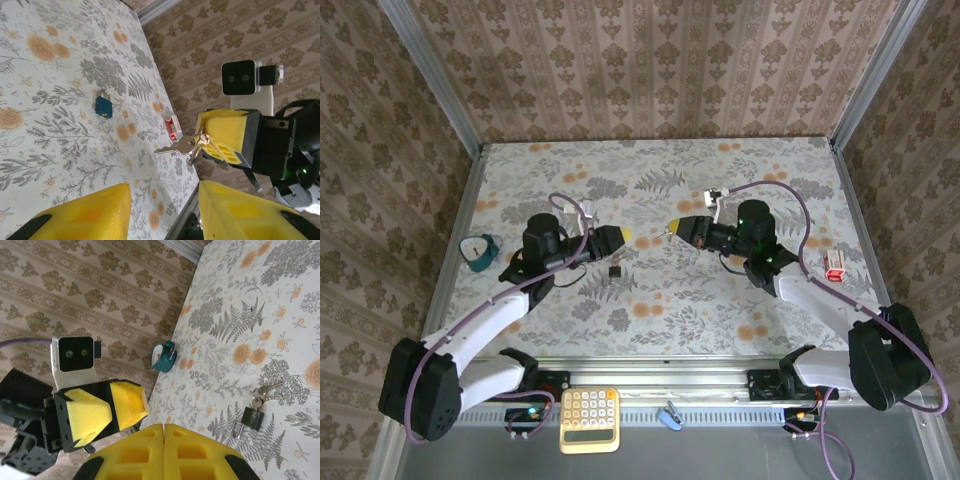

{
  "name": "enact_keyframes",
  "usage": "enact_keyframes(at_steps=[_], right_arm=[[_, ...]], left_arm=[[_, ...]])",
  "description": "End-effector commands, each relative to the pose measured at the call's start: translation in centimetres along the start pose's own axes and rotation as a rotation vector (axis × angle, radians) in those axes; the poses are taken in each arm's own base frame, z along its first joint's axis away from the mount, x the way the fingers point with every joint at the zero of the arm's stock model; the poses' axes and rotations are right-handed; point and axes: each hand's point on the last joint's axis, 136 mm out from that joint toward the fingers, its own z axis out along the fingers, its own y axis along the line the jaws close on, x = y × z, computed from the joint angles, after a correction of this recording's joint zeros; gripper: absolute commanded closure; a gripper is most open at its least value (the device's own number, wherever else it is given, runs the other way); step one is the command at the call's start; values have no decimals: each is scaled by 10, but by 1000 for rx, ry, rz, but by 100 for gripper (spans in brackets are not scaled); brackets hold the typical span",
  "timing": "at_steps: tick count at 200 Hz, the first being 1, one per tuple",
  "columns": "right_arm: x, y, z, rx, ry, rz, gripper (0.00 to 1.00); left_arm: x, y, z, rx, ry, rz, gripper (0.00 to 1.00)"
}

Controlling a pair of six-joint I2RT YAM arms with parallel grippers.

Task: Unlock with the key

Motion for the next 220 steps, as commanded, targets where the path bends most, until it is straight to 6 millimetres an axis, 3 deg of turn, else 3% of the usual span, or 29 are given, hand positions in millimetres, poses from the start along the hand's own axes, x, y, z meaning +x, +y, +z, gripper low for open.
enact_keyframes(at_steps=[1, 57, 134, 172, 177, 220], right_arm=[[-12, 8, 11, -9, -71, 19, 100], [-10, 27, 32, -102, -84, 81, 100], [-14, 42, 29, -170, -95, 90, 100], [-16, 50, 30, -198, -93, 93, 100], [-13, 40, 36, -181, -80, 107, 100], [-11, 39, 41, -189, -71, 119, 100]], left_arm=[[-14, -15, 0, 44, -91, 27, 59], [-7, -26, 13, 94, -86, 43, 53], [-6, -29, 14, 99, -84, 56, 51], [-6, -37, 17, 131, -77, 66, 56], [-6, -38, 17, 136, -77, 66, 57], [-6, -44, 20, 161, -72, 72, 69]])
